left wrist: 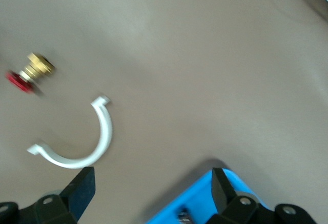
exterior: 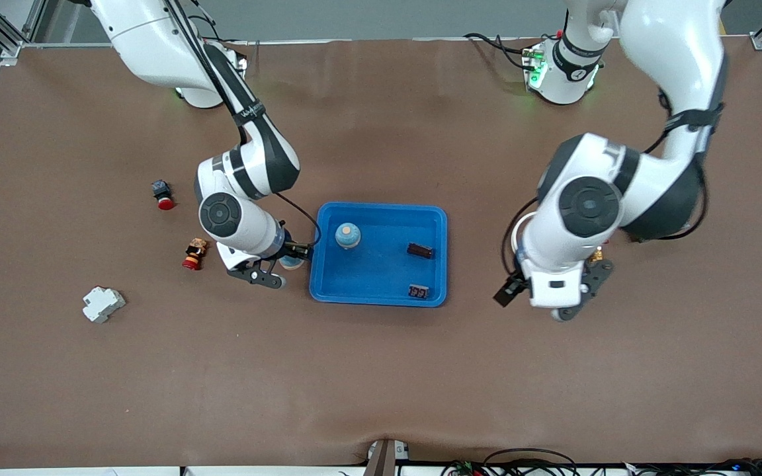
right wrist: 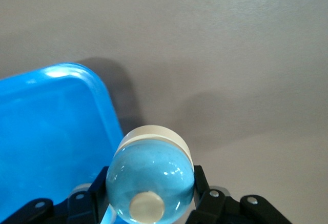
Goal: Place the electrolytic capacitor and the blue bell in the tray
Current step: 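Lower the bell into the tray with the right gripper while the left gripper withdraws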
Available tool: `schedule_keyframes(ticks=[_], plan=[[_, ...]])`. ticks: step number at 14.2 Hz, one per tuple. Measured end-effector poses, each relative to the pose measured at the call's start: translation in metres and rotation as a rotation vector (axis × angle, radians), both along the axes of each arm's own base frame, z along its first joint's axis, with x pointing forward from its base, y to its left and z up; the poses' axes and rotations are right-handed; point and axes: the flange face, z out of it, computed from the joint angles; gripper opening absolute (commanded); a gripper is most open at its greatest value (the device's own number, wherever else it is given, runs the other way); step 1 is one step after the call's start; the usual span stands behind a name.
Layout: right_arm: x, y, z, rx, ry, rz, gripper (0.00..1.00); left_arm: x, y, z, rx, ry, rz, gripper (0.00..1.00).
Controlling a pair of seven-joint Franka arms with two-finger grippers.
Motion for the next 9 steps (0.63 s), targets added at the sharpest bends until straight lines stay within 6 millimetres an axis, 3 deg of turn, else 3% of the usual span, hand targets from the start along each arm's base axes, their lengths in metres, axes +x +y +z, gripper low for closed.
schedule_keyframes(ticks=[4,7,9], plan=[[0.008,0.038,-0.008,-0.001,-0.012,-0.061,0.14,-0.011,0.066,0.072,0.039,0.025,-0.159,1.00],[0.016,0.050,-0.009,0.007,-0.026,-0.071,0.15,-0.026,0.122,0.124,0.039,0.033,-0.254,1.00],[0.018,0.057,-0.012,0.010,-0.029,-0.068,0.14,-0.033,0.166,0.146,0.020,0.048,-0.325,1.00]])
